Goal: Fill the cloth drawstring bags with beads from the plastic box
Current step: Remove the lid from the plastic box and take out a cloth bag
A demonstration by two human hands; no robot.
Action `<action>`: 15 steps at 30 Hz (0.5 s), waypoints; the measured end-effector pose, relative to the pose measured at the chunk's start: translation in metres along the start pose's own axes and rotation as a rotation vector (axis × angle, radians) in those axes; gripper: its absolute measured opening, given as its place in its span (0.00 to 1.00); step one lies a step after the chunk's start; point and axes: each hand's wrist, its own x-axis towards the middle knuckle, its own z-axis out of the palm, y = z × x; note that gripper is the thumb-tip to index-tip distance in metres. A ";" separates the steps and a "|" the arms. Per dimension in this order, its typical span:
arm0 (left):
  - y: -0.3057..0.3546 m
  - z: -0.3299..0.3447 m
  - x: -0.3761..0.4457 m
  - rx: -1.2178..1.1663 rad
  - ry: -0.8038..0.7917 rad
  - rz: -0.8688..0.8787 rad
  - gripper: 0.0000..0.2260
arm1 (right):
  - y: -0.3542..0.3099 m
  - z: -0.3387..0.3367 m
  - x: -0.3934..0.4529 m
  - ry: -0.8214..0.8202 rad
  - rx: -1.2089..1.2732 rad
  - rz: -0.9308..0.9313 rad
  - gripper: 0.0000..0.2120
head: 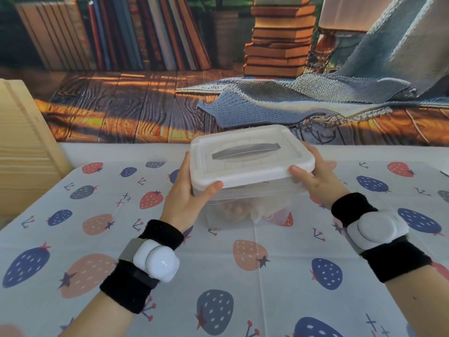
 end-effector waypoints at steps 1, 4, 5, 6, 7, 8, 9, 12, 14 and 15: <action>0.003 -0.002 0.003 0.018 0.006 0.027 0.35 | -0.002 0.001 0.001 0.018 0.033 -0.002 0.26; 0.013 -0.005 0.017 0.280 0.055 0.073 0.38 | -0.010 0.003 0.002 0.145 0.148 -0.006 0.22; 0.018 -0.005 0.023 0.339 0.049 0.082 0.39 | -0.013 0.001 0.004 0.194 0.227 -0.004 0.21; 0.023 -0.005 0.028 0.353 0.026 0.099 0.40 | -0.016 -0.002 0.004 0.233 0.345 0.019 0.21; 0.027 -0.003 0.034 0.351 -0.008 0.118 0.40 | -0.019 -0.006 0.006 0.271 0.483 0.054 0.20; 0.034 0.000 0.038 0.349 -0.054 0.130 0.41 | -0.022 -0.011 0.006 0.313 0.612 0.085 0.18; 0.038 0.005 0.042 0.356 -0.117 0.124 0.41 | -0.024 -0.019 0.006 0.375 0.696 0.108 0.17; 0.047 0.021 0.048 0.432 -0.322 0.062 0.38 | -0.016 -0.048 0.005 0.618 0.785 0.159 0.15; 0.043 0.023 0.052 0.487 -0.404 0.044 0.30 | -0.005 -0.069 0.003 0.736 0.829 0.195 0.14; 0.041 0.022 0.054 0.501 -0.441 0.043 0.24 | 0.002 -0.080 0.002 0.774 0.852 0.214 0.14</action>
